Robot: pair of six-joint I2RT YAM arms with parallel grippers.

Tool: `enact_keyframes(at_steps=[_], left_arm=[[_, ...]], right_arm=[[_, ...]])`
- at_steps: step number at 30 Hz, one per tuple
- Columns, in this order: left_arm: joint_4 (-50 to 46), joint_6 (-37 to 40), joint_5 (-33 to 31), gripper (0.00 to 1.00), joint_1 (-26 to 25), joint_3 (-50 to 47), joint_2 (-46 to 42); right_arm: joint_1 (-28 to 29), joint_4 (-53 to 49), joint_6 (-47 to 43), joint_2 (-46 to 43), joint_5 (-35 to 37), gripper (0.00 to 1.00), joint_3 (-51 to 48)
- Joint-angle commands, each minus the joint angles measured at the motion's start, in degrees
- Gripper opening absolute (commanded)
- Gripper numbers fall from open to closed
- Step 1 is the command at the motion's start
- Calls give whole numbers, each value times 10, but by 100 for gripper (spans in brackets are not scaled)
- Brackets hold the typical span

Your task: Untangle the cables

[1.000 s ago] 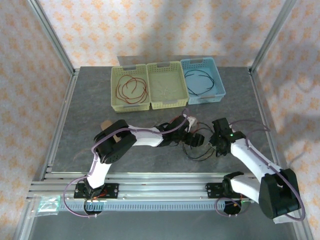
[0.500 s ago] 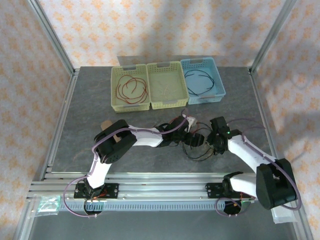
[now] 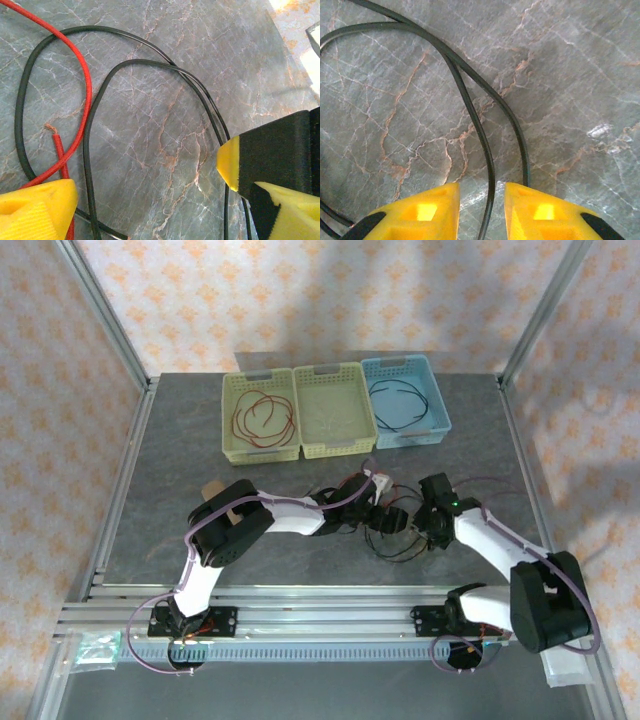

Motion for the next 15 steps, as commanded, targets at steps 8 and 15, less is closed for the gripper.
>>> enact_keyframes(at_steps=[8, 15], left_arm=[[3, -11, -1, 91, -1, -20, -5], [13, -12, 0, 91, -1, -30, -9]], right_arm=[[-3, 5, -2, 11, 5, 29, 12], [-4, 22, -4, 31, -2, 26, 5]])
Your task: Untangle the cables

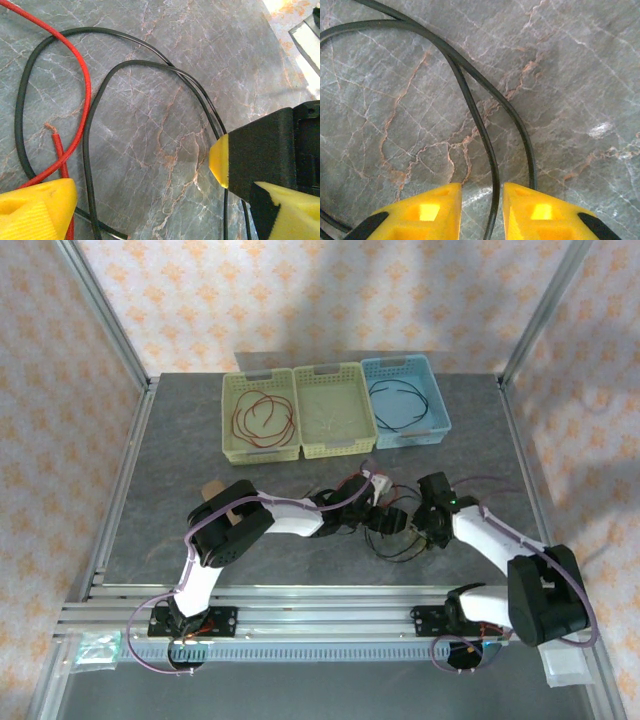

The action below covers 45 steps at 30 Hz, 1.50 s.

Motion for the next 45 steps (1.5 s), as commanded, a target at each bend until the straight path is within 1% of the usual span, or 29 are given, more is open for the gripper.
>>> enact_keyframes(at_steps=[1, 4, 9, 12, 15, 18, 21, 23, 25, 30, 32, 34, 37, 40, 43, 45], left_arm=[[-9, -12, -1, 91, -1, -19, -7], [-9, -12, -1, 91, 0, -19, -6], [-13, -11, -9, 91, -1, -21, -9], [-13, -11, -13, 91, 0, -25, -13], [-11, -11, -18, 91, 3, -31, -18], [-3, -12, -22, 90, 13, -36, -35], [18, -12, -20, 90, 26, -47, -64], [28, -11, -20, 90, 35, -51, -78], [39, -11, -21, 90, 47, -57, -114], [50, -7, -15, 90, 69, -60, -155], [51, -3, -15, 89, 76, -62, -169], [46, 2, -16, 89, 83, -63, -182], [31, 14, -17, 88, 95, -57, -196], [11, 35, -15, 88, 105, -45, -206], [-17, 68, -19, 87, 117, -31, -220], [-25, 71, -4, 87, 138, -30, -230]], right_arm=[[-4, 13, -5, 11, 2, 25, 1], [-3, 14, -10, 27, 4, 21, 0], [-3, 10, -12, 37, 13, 10, 2], [-4, 2, -9, 28, 17, 4, 12], [-3, -22, -5, -2, 42, 0, 36], [-3, -47, -12, -51, 77, 0, 73], [-4, -63, -28, -98, 92, 0, 115], [-4, -83, -39, -113, 101, 0, 146], [-3, -104, -51, -120, 109, 0, 187], [-3, -97, -92, -137, 86, 0, 240], [-3, -92, -123, -139, 67, 0, 256], [-3, -90, -173, -138, 38, 0, 268], [-3, -97, -220, -145, 20, 0, 276], [-4, -85, -274, -167, -15, 0, 274], [-4, -75, -310, -191, -22, 0, 275], [-4, -67, -331, -202, -24, 0, 273]])
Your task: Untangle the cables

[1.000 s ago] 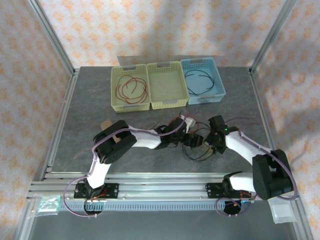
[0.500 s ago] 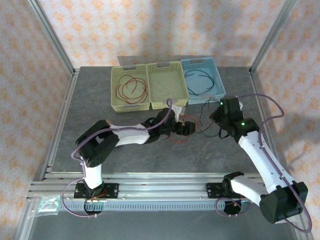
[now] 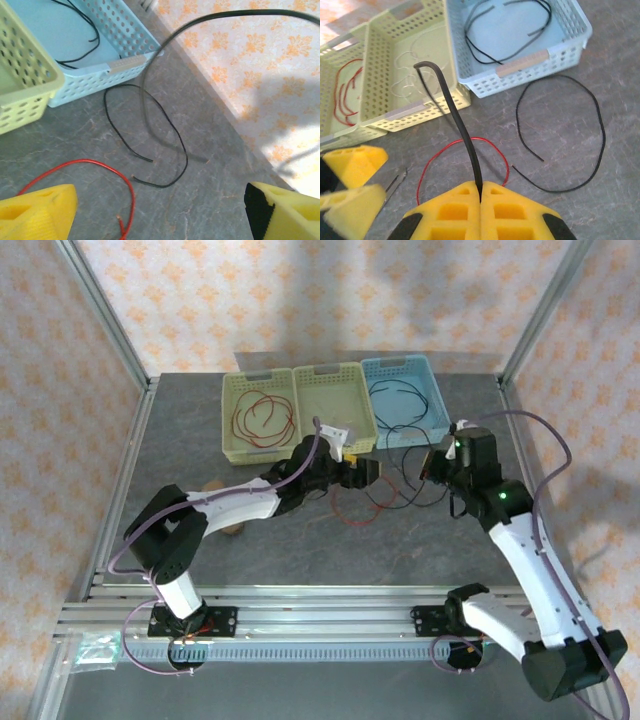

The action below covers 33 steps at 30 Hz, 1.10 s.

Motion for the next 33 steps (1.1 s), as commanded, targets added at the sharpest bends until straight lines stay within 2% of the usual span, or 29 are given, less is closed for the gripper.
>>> enact_keyframes(at_steps=[1, 4, 8, 13, 17, 21, 25, 30, 33], left_arm=[[-23, 30, 17, 85, 34, 20, -35], [-27, 33, 79, 82, 67, 26, -46], [-69, 72, 123, 82, 78, 60, -48], [-80, 94, 158, 82, 81, 117, -22], [-84, 96, 170, 82, 83, 165, 7], [-88, 86, 107, 82, 88, 180, 13], [-132, 78, 34, 82, 100, 190, 9], [-173, 87, -3, 84, 101, 183, -16], [-176, 89, -16, 84, 101, 157, -42]], right_arm=[[-1, 13, -75, -23, -16, 0, 15], [-1, 15, -104, -20, -21, 0, 29], [-1, 41, -134, -20, -33, 0, 36], [-1, 59, -183, -4, -111, 0, 56], [-1, 71, -168, 21, -58, 0, 78], [-1, 117, -132, 59, 5, 0, 107], [-2, 152, -100, 118, 70, 0, 144], [-3, 145, -73, 221, 141, 0, 212], [-14, 159, -58, 270, 140, 0, 235]])
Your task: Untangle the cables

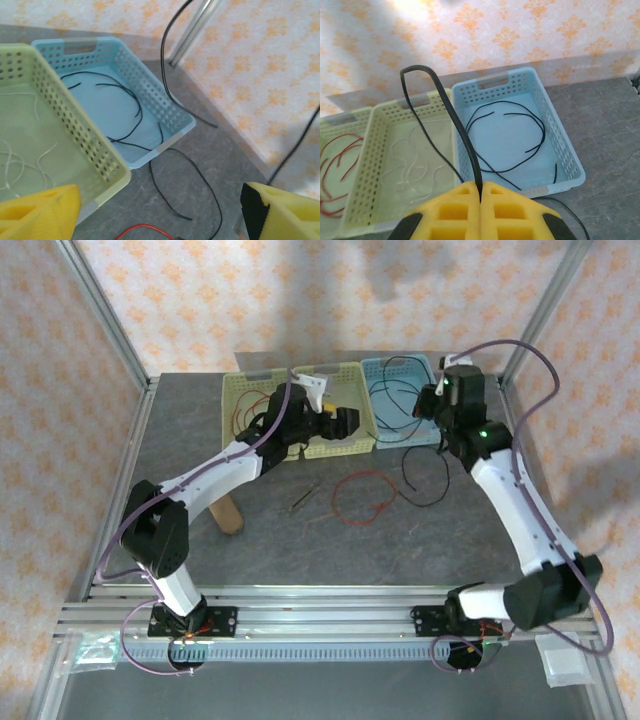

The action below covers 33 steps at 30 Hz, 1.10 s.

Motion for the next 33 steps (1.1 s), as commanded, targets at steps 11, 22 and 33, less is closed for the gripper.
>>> enact_keyframes(at_steps=[11, 22, 33], left_arm=[[-7, -26, -64, 84, -1, -133, -143], [-17, -49, -90, 84, -1, -222, -219], [-48, -52, -115, 85, -12, -226, -220]], right_arm=[[-51, 52, 45, 222, 7, 0, 145], [-70, 13, 26, 423, 6, 0, 329], [-73, -73, 16, 560, 52, 5, 485]])
